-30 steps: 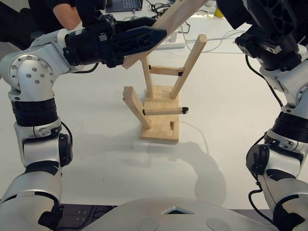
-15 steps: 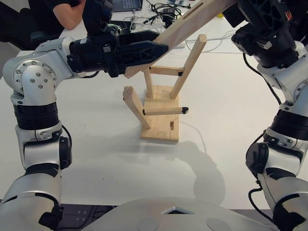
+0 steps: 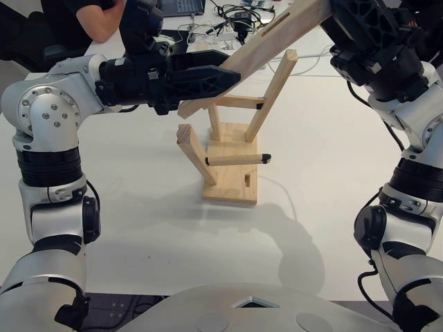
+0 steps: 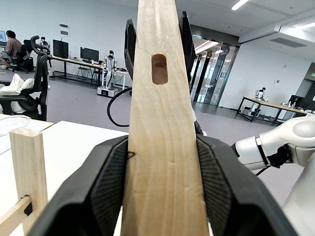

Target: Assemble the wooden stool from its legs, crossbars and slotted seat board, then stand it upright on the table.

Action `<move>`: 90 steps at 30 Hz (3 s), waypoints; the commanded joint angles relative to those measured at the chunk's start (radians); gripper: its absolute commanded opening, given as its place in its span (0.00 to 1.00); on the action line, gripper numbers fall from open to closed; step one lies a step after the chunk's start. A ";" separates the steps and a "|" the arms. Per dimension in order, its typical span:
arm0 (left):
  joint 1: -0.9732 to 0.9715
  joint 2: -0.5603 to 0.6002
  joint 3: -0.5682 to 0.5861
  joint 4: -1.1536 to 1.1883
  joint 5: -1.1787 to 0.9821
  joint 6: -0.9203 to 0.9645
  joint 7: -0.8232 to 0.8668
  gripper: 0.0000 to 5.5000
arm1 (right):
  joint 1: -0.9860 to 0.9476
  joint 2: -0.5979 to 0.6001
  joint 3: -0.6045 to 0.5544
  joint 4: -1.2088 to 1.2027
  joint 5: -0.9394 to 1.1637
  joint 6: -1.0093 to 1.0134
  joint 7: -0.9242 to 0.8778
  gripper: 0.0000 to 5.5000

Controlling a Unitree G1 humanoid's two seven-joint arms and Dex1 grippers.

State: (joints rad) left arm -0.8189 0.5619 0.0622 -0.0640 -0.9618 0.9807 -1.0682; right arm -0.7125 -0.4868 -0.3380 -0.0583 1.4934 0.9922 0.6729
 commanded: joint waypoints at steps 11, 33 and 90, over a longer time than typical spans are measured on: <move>0.003 0.033 -0.008 0.044 0.122 -0.093 0.011 0.63 | 0.034 0.017 0.011 -0.037 -0.125 -0.093 -0.006 0.39; 0.286 0.343 -0.119 -0.275 0.262 -0.121 -0.094 0.71 | 0.233 -0.151 -0.087 -0.113 -0.282 -0.127 0.027 0.38; 0.213 0.280 -0.190 -0.070 0.449 -0.283 -0.199 0.71 | 0.370 -0.247 0.278 0.026 -0.873 -0.581 0.647 0.38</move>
State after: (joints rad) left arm -0.6215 0.8423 -0.1389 -0.1213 -0.5107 0.6887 -1.2770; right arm -0.3215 -0.7040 -0.0787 -0.0454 0.6508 0.4030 1.3030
